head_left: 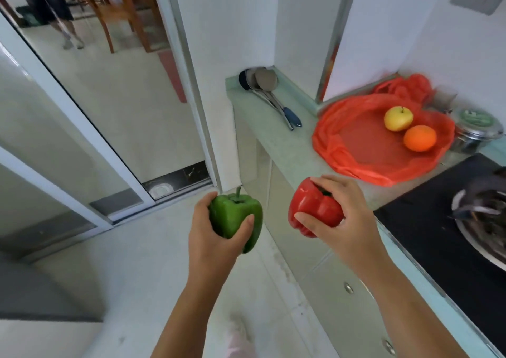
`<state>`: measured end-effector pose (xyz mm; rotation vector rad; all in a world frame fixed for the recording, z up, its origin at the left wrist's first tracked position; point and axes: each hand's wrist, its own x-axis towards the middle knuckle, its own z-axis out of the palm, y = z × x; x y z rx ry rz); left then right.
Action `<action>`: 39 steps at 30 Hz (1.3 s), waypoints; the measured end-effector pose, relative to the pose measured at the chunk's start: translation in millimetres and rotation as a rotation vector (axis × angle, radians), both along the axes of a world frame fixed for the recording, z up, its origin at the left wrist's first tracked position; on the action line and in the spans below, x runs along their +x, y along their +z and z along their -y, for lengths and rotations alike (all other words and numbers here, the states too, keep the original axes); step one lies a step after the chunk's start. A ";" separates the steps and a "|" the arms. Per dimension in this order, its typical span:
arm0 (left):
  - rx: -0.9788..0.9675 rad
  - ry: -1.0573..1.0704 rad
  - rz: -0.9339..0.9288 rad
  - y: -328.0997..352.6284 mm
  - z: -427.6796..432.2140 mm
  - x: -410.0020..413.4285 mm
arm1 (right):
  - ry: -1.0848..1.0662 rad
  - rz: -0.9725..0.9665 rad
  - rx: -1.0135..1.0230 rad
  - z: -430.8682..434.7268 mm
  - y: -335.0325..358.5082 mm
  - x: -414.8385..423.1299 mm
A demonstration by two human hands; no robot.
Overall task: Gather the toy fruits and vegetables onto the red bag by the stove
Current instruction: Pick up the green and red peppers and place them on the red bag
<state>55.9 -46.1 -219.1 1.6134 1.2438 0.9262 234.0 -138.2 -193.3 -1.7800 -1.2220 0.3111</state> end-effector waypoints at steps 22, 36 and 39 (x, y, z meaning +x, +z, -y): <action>0.018 -0.301 -0.055 -20.4 -206.0 132.6 | -0.278 -0.002 -0.087 -179.6 -23.7 111.6; 0.040 -0.846 -0.140 -30.1 -238.1 369.4 | -0.731 -0.031 0.005 -161.2 -44.4 283.1; 0.027 -0.921 -0.183 -41.0 -231.5 407.2 | -0.819 -0.086 -0.010 -143.9 -53.2 303.2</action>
